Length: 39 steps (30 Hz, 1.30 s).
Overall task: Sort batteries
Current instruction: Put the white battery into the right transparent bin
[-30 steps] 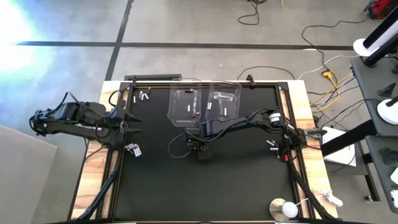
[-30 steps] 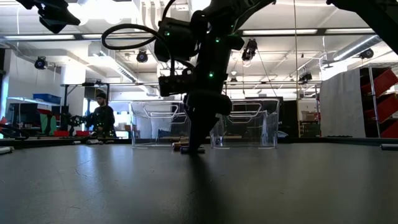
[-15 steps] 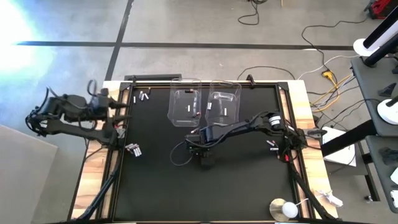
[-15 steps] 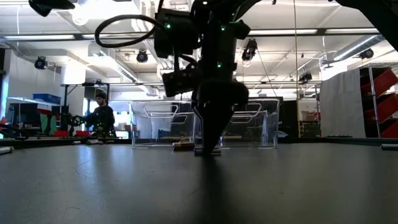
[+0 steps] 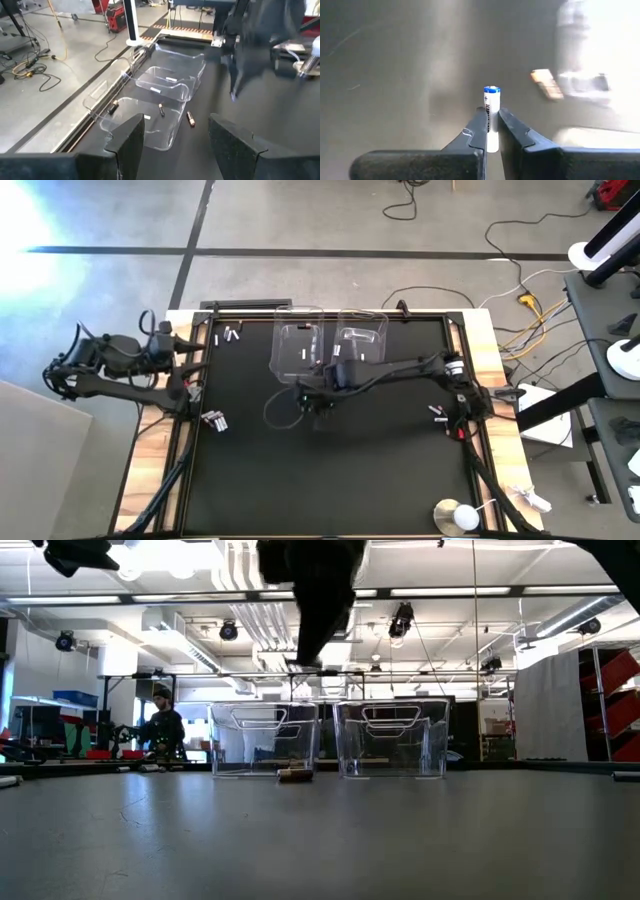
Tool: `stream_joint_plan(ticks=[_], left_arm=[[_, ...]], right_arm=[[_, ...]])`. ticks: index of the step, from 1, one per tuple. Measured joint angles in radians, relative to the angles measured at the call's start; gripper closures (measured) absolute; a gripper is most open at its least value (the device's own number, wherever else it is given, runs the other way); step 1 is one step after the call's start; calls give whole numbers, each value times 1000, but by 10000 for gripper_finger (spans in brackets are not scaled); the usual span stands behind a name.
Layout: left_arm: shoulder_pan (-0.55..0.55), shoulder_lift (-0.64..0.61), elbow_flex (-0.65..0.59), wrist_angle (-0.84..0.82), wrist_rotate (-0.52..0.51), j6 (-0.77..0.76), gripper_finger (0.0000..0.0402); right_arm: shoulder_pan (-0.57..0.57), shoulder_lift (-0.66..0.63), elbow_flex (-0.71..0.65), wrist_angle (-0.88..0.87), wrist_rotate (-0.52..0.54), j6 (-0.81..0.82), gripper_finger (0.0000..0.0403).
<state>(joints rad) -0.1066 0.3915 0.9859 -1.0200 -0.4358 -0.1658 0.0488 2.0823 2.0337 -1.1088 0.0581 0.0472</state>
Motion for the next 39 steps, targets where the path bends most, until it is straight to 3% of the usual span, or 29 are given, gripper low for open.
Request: stream_joint_plan(ticks=[3, 11, 18, 21, 32, 39], left_arm=[[0, 8, -17, 1, 0, -19, 203], [0, 10, -31, 0, 1, -90, 203], [0, 12, -31, 1, 1, -116, 203], [0, 11, -31, 1, 1, -137, 203], [0, 10, -31, 1, 0, -188, 203], [0, 10, -31, 1, 0, -212, 203]], right_arm=[[-47, -20, 54, -80, 68, -17, 383], [-228, -56, 54, -155, 126, -52, 384], [-381, -53, 20, -158, 121, -122, 384], [-424, -53, -4, -157, 71, -153, 384], [-483, -52, -163, -130, -35, -258, 384], [-488, -52, -305, -21, -37, -295, 384]])
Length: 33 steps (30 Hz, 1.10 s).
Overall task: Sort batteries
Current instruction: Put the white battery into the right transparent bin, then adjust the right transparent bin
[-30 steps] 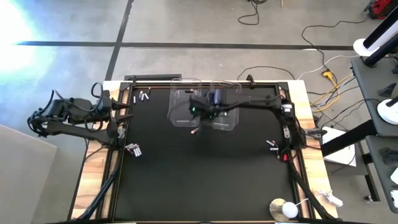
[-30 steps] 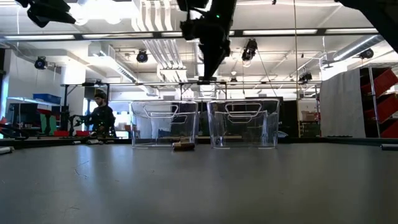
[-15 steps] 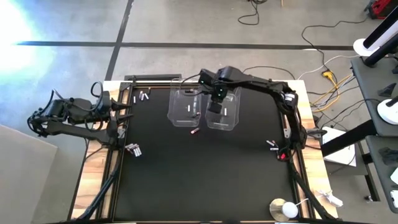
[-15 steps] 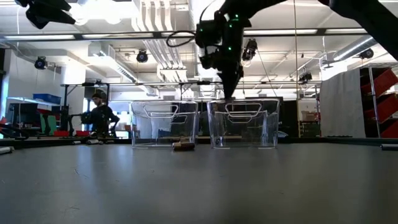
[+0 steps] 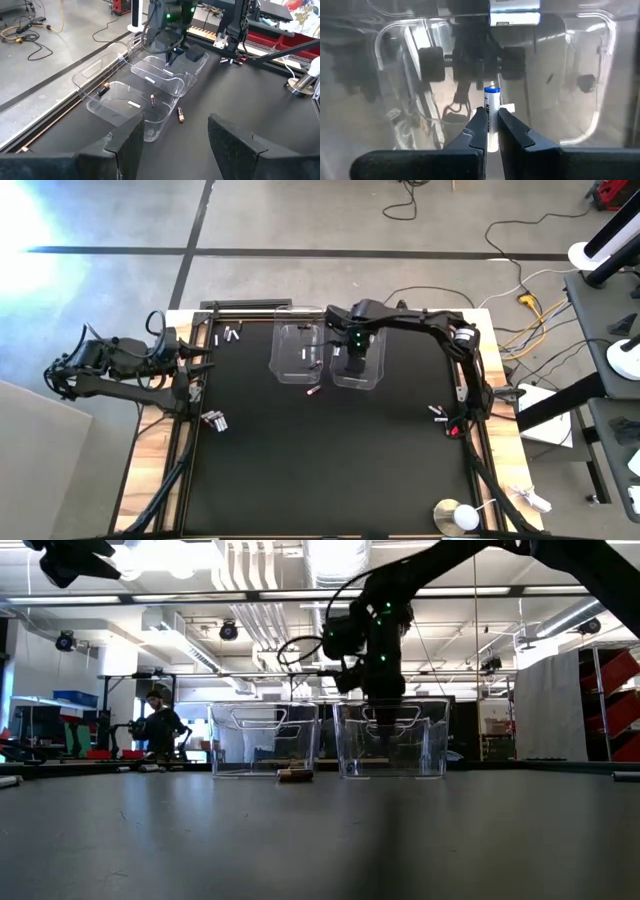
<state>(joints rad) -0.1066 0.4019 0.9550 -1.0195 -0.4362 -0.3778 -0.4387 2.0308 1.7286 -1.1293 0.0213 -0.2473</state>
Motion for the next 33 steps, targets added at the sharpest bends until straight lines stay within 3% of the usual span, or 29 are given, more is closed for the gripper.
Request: stream_joint_plan(ticks=[14, 25, 27, 30, 33], left_arm=[[0, 0, 0, 0, -35, -40, 203], [0, 0, 0, 1, -48, -83, 203], [0, 0, 0, 1, -47, -96, 203], [0, 0, 0, 1, -46, -128, 203], [0, 0, -4, 1, -46, -130, 203]], right_arm=[[-29, 0, -143, 95, 3, -56, 378], [-29, -1, -144, 88, 3, -24, 287], [-26, -15, -126, 19, -9, 6, 270], [-11, -80, -92, -102, -81, 37, 255], [17, -165, -94, -114, -107, 46, 251]])
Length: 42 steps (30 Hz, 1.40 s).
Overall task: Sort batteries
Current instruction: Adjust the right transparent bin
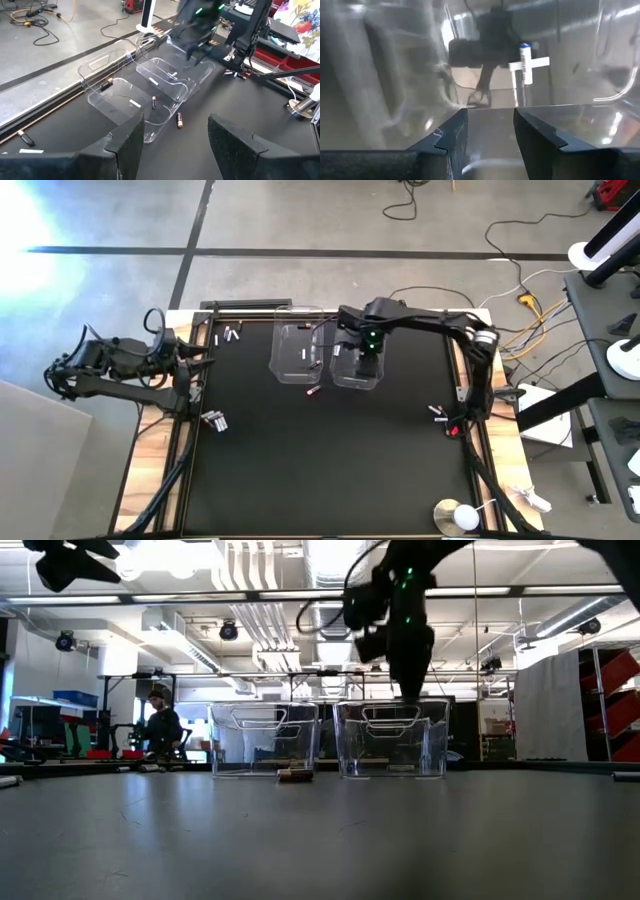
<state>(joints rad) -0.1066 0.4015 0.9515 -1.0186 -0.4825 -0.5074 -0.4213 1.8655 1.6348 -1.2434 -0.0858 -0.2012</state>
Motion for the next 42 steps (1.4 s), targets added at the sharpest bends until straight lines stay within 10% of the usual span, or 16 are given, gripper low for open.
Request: stream_joint_plan(ticks=[16, 42], left_arm=[[0, 3, -35, 79, -6, -11, 203], [0, 3, -34, 76, -5, -26, 203]], right_arm=[[101, -64, -42, -9, 72, -15, 291], [122, -63, -146, -102, 218, 4, 241]])
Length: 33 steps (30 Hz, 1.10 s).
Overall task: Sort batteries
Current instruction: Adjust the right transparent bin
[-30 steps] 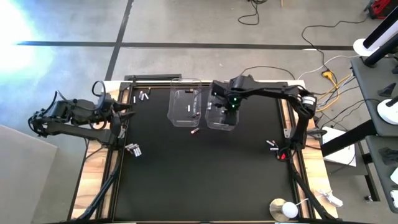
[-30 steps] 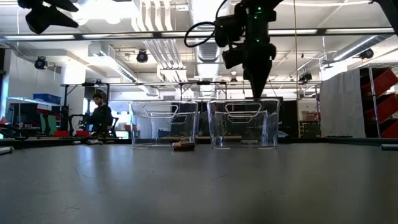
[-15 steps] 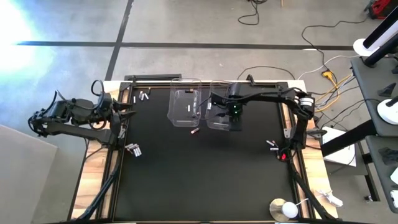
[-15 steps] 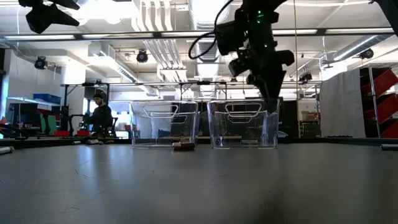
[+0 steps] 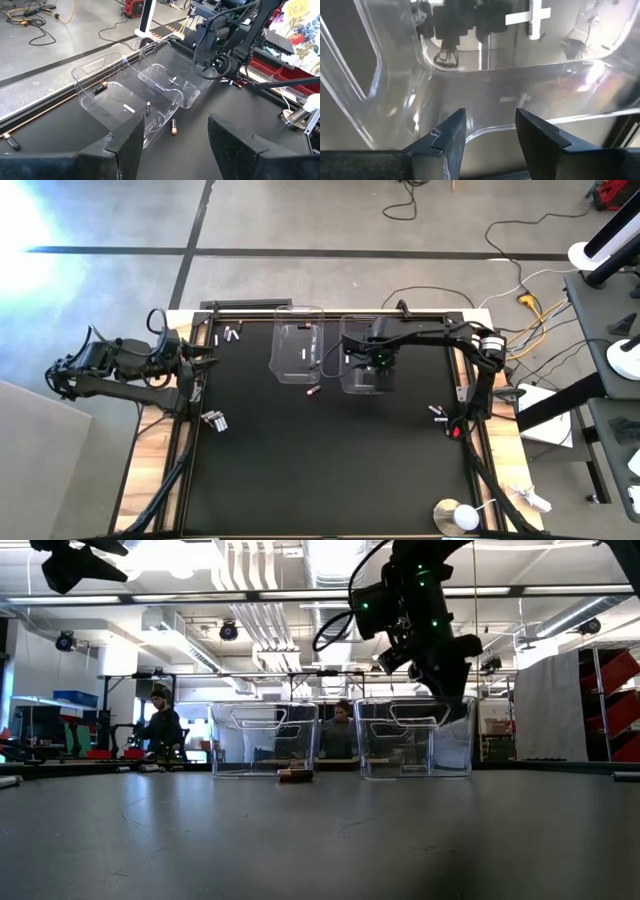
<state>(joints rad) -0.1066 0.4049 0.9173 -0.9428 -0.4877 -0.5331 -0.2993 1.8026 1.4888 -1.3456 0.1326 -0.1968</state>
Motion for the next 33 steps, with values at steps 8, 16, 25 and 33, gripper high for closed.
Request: stream_joint_plan(ticks=[8, 16, 25, 33], left_arm=[[0, 0, 0, 0, 0, 24, 203], [0, 0, 0, 0, 0, 49, 203], [0, 0, 0, 0, 0, 49, 203], [0, 0, 0, 0, 34, 27, 203]], right_arm=[[58, -100, 57, 29, -1, 114, 255], [170, -171, 43, 108, -61, 204, 223], [195, -90, 33, 107, -56, 220, 175], [191, -37, 33, 110, -33, 175, 180]])
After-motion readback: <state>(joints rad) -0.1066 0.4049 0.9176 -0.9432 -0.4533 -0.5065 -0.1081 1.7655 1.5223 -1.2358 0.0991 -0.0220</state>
